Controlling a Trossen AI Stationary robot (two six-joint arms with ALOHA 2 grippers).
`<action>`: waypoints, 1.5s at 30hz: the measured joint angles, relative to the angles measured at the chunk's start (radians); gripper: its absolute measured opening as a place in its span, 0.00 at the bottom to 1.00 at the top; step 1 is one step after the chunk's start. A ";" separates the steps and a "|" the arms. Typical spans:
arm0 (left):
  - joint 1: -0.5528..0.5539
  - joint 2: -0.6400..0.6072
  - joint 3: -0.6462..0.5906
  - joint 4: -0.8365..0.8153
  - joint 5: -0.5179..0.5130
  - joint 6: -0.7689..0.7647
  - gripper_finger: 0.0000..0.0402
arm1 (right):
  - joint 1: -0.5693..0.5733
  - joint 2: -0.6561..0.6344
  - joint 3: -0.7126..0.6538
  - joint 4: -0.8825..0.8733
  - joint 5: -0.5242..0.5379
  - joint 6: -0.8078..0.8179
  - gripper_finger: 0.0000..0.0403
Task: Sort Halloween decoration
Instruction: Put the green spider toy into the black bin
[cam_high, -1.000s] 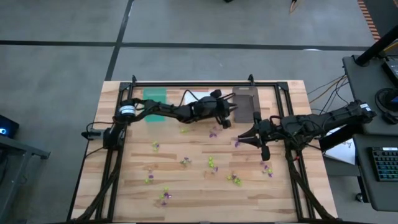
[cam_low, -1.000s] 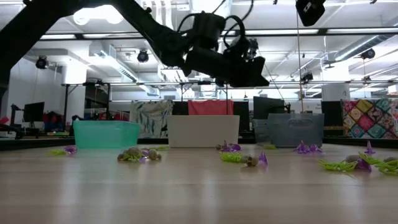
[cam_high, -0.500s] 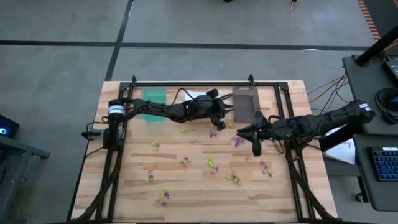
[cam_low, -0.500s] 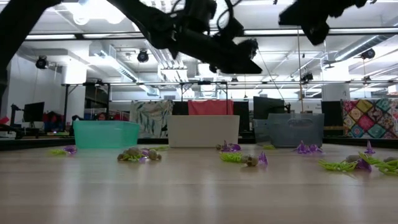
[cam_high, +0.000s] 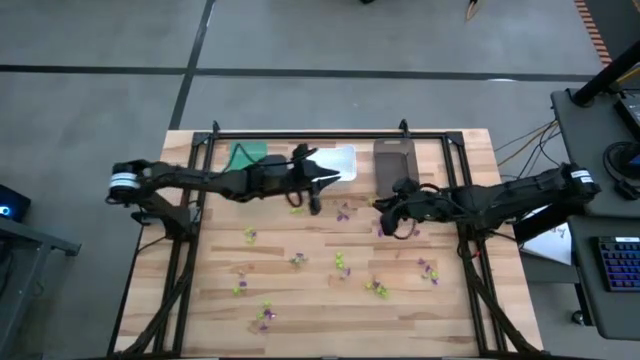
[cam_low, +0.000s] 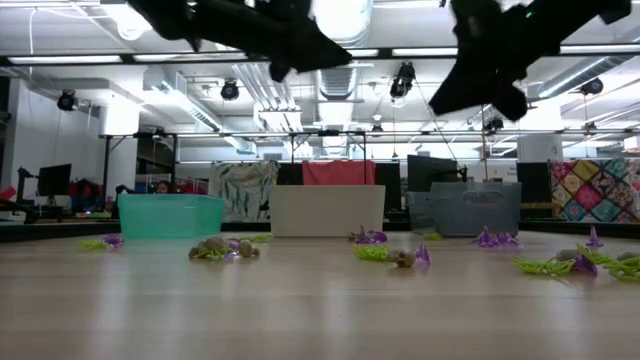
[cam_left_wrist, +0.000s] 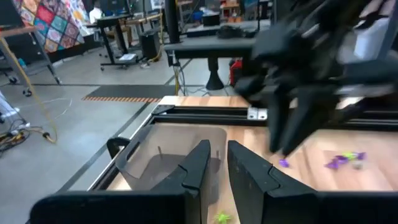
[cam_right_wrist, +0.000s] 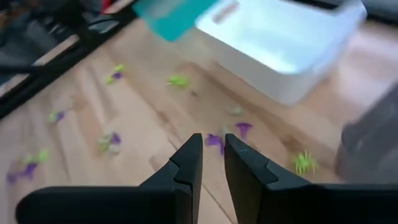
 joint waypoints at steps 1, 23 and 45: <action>-0.004 -0.021 -0.017 0.002 0.000 0.000 0.09 | -0.009 0.023 0.000 0.002 -0.012 0.044 0.14; -0.010 -0.335 -0.268 -0.008 -0.003 0.134 0.09 | -0.034 0.594 0.437 -0.493 -0.002 0.538 0.02; -0.009 -0.476 -0.335 -0.008 -0.006 0.162 0.09 | -0.057 0.816 0.571 -0.694 0.173 0.651 0.02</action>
